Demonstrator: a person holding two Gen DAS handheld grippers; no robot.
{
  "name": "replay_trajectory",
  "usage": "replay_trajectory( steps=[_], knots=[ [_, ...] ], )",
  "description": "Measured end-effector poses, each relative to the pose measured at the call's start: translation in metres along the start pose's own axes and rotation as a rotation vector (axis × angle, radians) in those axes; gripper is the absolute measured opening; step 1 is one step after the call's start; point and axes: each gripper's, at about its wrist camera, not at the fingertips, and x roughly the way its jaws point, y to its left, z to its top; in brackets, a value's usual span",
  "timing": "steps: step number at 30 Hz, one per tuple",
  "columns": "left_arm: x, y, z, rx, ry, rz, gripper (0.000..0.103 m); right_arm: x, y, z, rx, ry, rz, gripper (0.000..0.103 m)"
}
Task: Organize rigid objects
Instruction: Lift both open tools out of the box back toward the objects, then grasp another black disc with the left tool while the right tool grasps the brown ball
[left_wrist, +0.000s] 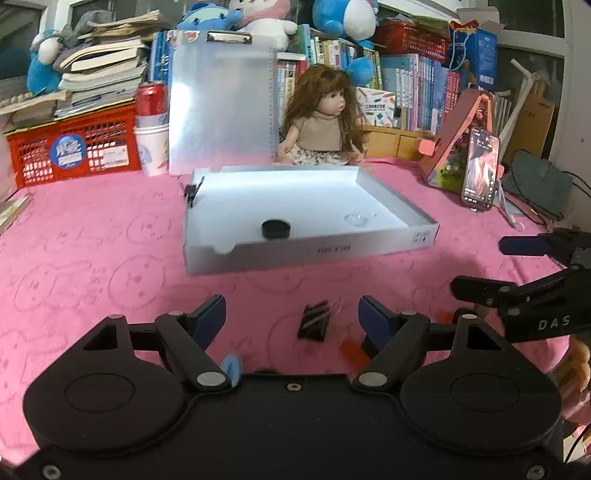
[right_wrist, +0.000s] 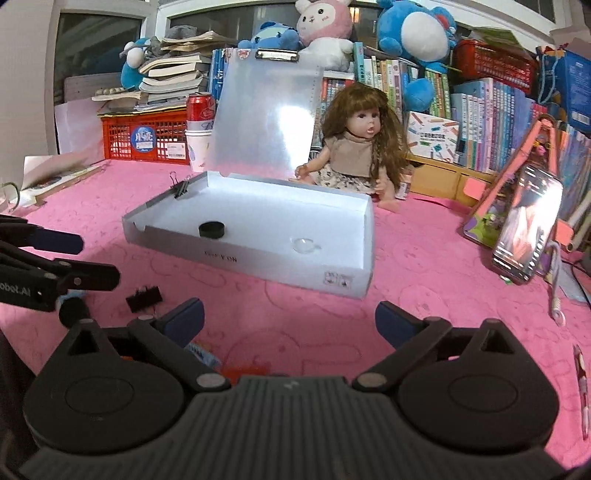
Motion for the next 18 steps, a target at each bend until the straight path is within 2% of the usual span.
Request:
replay_trajectory(
  steps=[7, 13, 15, 18],
  knots=[
    [-0.011, 0.006, -0.023, 0.018, -0.009, 0.043, 0.078, -0.005, -0.007, -0.021, -0.001, 0.01, -0.067, 0.103],
    [-0.016, 0.018, -0.032, -0.044, -0.018, 0.075, 0.078, -0.013, -0.015, -0.034, 0.022, -0.031, -0.154, 0.101],
    [-0.019, 0.021, -0.034, -0.054, -0.023, 0.078, 0.077, -0.015, -0.019, -0.037, 0.037, -0.033, -0.155, 0.098],
    [-0.022, 0.023, -0.039, -0.046, -0.02, 0.078, 0.075, -0.018, -0.023, -0.042, 0.053, -0.032, -0.153, 0.089]
  ],
)
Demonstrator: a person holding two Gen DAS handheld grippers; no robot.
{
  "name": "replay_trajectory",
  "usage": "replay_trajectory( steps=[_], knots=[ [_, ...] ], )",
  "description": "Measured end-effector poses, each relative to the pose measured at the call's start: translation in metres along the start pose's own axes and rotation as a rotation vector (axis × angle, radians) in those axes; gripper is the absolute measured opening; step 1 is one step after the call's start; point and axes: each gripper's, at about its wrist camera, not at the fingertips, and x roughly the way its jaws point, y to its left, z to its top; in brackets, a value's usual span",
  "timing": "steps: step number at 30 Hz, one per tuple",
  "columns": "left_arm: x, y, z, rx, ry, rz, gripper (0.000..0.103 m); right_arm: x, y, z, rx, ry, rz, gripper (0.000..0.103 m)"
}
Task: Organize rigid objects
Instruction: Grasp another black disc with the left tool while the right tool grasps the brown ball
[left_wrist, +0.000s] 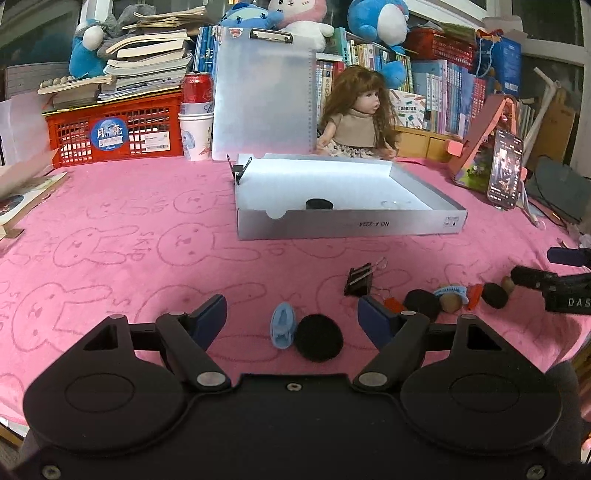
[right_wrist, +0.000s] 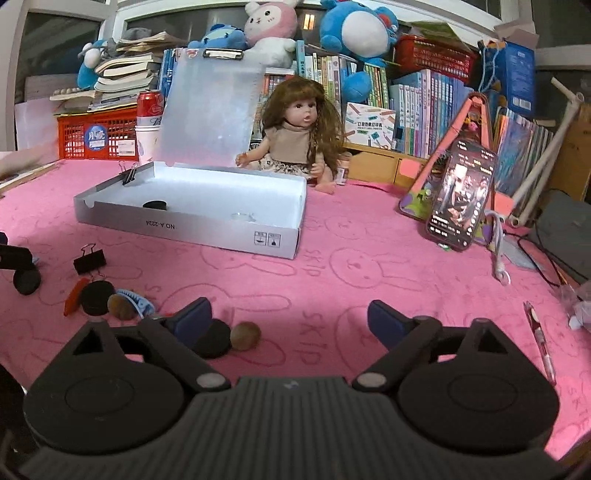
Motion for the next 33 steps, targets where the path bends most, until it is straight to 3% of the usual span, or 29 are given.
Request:
replay_trajectory(
  steps=[2, 6, 11, 15, 20, 26, 33],
  knots=[
    [-0.001, -0.002, -0.003, 0.007, 0.012, -0.007, 0.07, -0.001, -0.001, -0.003, 0.008, -0.001, 0.001, 0.079],
    [0.0, -0.003, -0.007, 0.002, 0.038, -0.022, 0.052, -0.001, 0.002, -0.005, 0.0, 0.005, 0.014, 0.071],
    [-0.006, -0.01, -0.01, 0.019, 0.01, -0.016, 0.035, 0.005, 0.009, -0.007, -0.014, 0.022, 0.03, 0.056],
    [-0.007, -0.021, -0.013, 0.064, 0.017, -0.043, 0.035, 0.009, 0.015, -0.006, -0.023, 0.027, 0.042, 0.05],
    [0.003, -0.021, -0.015, 0.045, 0.051, -0.038, 0.035, 0.01, 0.02, -0.008, -0.036, 0.029, 0.053, 0.039],
    [0.007, -0.023, -0.016, 0.061, 0.036, -0.037, 0.035, 0.01, 0.021, -0.007, -0.029, 0.032, 0.064, 0.027],
    [0.012, -0.033, -0.018, 0.087, 0.032, -0.046, 0.035, 0.01, 0.02, -0.007, -0.022, 0.031, 0.065, 0.023]
  ],
)
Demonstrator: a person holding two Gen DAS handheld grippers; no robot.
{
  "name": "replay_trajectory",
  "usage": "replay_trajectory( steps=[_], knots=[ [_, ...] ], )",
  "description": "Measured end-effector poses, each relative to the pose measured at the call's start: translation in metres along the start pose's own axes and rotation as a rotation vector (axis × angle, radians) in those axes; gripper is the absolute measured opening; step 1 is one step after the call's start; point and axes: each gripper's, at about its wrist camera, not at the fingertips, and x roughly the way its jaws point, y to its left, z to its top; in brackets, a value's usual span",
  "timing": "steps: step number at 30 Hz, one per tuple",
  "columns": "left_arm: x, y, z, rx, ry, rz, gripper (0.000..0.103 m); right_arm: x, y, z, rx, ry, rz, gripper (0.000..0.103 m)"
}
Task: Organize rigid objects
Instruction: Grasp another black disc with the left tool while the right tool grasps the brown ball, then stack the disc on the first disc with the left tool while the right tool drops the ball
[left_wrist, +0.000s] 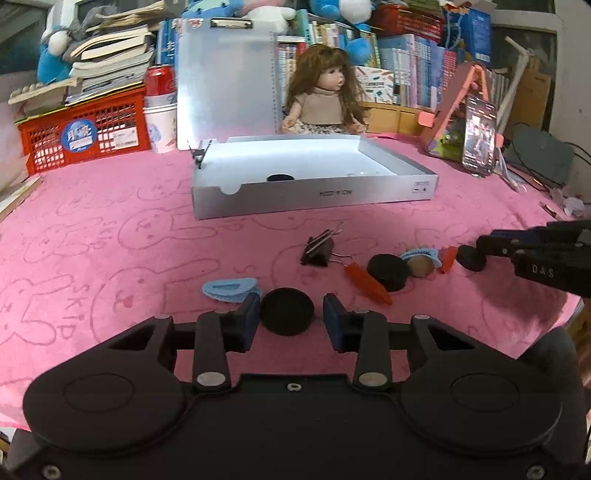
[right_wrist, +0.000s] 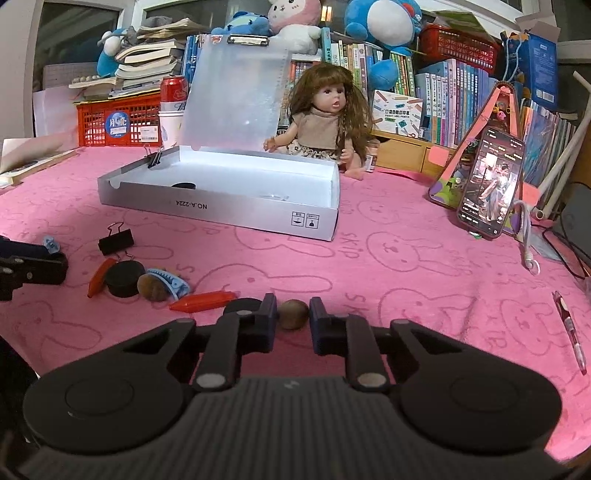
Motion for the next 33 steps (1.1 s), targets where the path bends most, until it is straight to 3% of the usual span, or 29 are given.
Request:
replay_trajectory(
  steps=[2, 13, 33],
  knots=[
    [0.002, -0.002, -0.002, 0.011, -0.008, 0.013, 0.03, -0.001, 0.0, 0.0, 0.008, -0.001, -0.001, 0.023],
    [-0.005, -0.005, 0.006, -0.005, -0.032, -0.002, 0.03, -0.006, -0.004, 0.01, 0.027, -0.021, -0.014, 0.023],
    [0.008, -0.003, 0.082, -0.043, -0.096, -0.078, 0.03, 0.013, -0.005, 0.067, 0.058, -0.076, 0.022, 0.023]
  ],
)
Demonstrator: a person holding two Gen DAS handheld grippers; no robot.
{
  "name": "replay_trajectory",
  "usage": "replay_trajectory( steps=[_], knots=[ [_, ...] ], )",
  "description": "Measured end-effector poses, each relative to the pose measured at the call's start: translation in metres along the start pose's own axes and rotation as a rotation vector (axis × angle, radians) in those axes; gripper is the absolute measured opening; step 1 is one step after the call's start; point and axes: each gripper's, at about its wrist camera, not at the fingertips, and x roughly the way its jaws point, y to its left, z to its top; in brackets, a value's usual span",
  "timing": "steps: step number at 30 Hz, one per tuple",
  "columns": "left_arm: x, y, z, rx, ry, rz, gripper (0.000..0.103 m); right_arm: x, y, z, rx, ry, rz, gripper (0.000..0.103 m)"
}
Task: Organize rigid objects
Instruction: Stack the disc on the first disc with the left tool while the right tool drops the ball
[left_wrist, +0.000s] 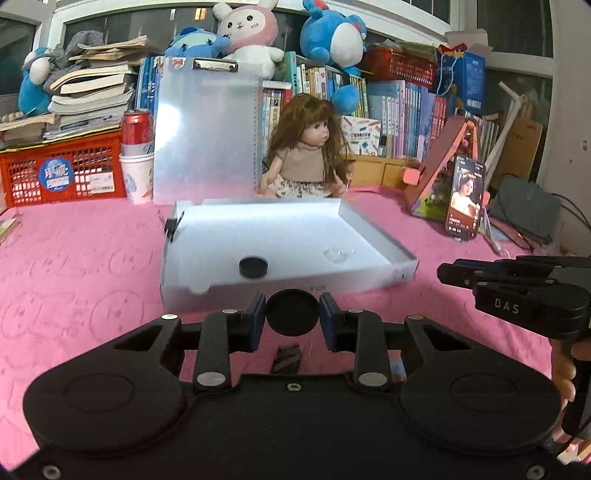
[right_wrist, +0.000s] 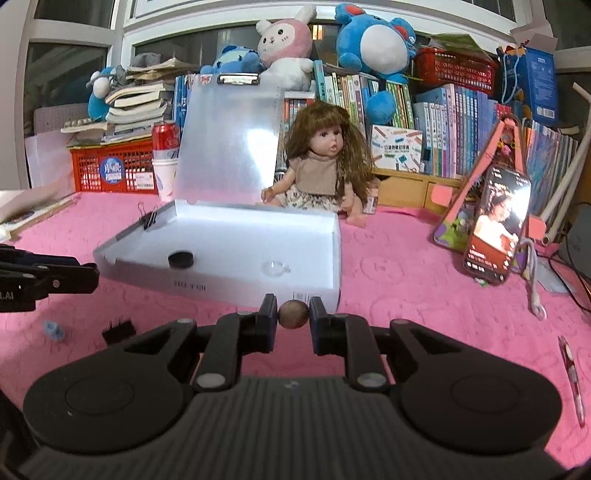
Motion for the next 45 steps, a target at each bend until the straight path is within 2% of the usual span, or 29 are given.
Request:
replay_trajectory(
  steps=[10, 19, 27, 30, 35, 45],
  knots=[
    [0.051, 0.017, 0.036, -0.054, 0.036, -0.018, 0.03, 0.044, -0.006, 0.027, 0.086, 0.043, 0.044, 0.023],
    [0.112, 0.033, 0.065, -0.094, 0.144, -0.043, 0.03, 0.106, -0.014, 0.052, 0.176, 0.177, 0.106, 0.023],
    [0.163, 0.052, 0.081, -0.161, 0.218, -0.027, 0.03, 0.155, -0.021, 0.061, 0.278, 0.276, 0.154, 0.023],
    [0.18, 0.056, 0.086, -0.162, 0.24, -0.005, 0.03, 0.168, -0.02, 0.067, 0.274, 0.3, 0.141, 0.023],
    [0.196, 0.06, 0.088, -0.166, 0.242, 0.022, 0.03, 0.18, -0.015, 0.073, 0.244, 0.287, 0.117, 0.023],
    [0.219, 0.059, 0.077, -0.145, 0.277, 0.053, 0.03, 0.201, -0.009, 0.069, 0.202, 0.346, 0.082, 0.023]
  ],
)
